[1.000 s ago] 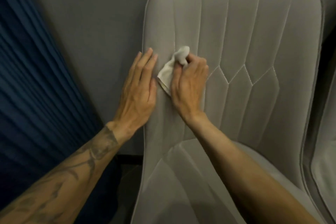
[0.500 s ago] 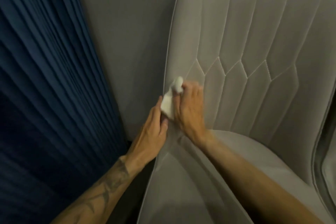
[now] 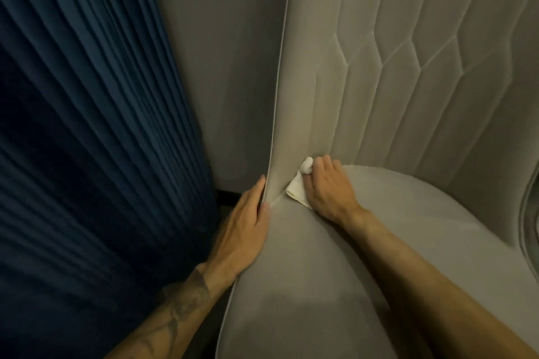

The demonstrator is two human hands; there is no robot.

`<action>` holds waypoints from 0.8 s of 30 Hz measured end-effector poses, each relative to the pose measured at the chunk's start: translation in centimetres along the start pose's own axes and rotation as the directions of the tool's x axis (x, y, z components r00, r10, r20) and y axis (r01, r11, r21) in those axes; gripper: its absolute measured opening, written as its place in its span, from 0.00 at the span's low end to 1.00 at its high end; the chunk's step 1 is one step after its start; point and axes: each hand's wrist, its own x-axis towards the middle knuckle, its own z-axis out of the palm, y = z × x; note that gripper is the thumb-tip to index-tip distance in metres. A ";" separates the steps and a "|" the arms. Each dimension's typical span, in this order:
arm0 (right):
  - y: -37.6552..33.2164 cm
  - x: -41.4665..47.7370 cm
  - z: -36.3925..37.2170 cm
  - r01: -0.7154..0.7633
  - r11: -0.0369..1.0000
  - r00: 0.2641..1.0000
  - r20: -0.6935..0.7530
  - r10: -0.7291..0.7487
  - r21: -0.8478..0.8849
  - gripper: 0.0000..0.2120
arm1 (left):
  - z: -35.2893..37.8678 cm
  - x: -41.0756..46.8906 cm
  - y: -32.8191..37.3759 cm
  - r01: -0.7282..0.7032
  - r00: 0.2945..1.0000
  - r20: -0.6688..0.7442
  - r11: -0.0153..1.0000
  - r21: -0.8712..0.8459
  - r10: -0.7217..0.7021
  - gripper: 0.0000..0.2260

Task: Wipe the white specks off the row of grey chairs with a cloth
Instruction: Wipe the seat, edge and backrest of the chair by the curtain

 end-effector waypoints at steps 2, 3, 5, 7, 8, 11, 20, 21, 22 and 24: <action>-1.4 -1.1 0.0 0.050 0.998 0.999 -0.012 -0.049 0.049 0.08 | -0.1 -0.8 -0.5 0.015 1.000 0.005 1.000 -0.010 -0.015 0.24; -2.3 -1.6 -0.2 0.074 0.995 0.997 -0.019 -0.073 0.067 0.07 | -0.4 -1.3 -0.7 0.021 1.000 0.014 1.000 -0.005 -0.021 0.23; -4.1 -2.9 -0.6 0.115 0.987 0.993 -0.029 -0.113 0.112 0.05 | -1.0 -2.8 -1.0 0.049 0.997 0.051 0.999 0.015 -0.050 0.22; -6.0 -4.3 -1.4 0.159 0.981 0.987 -0.054 -0.154 0.115 0.04 | -1.6 -5.0 -1.1 0.105 0.989 0.101 0.994 0.004 -0.105 0.20; -7.0 -5.0 -1.8 0.212 0.974 0.975 -0.080 -0.205 0.082 0.03 | -1.9 -6.3 -0.9 0.153 0.981 0.118 0.988 -0.008 -0.151 0.20; -11.0 -8.0 -3.3 0.367 0.927 0.930 -0.055 -0.363 0.078 0.03 | -2.9 -10.4 -0.2 0.286 0.950 0.111 0.956 0.067 -0.292 0.18; -19.7 -13.9 -13.3 0.031 0.957 0.742 0.635 -0.215 0.287 0.13 | -11.8 -20.9 6.5 0.478 0.716 0.375 0.805 0.351 -0.589 0.23; -20.1 -13.8 -15.7 -0.019 0.957 0.718 0.670 -0.188 0.289 0.12 | -13.4 -21.4 8.2 0.456 0.715 0.387 0.808 0.373 -0.582 0.23; -20.4 -13.5 -18.3 -0.072 0.956 0.694 0.703 -0.156 0.284 0.12 | -15.2 -21.9 10.4 0.426 0.727 0.392 0.818 0.385 -0.563 0.23; -20.8 -13.1 -24.4 -0.160 0.953 0.674 0.734 -0.085 0.257 0.11 | -18.9 -22.7 15.5 0.364 0.755 0.399 0.839 0.405 -0.520 0.23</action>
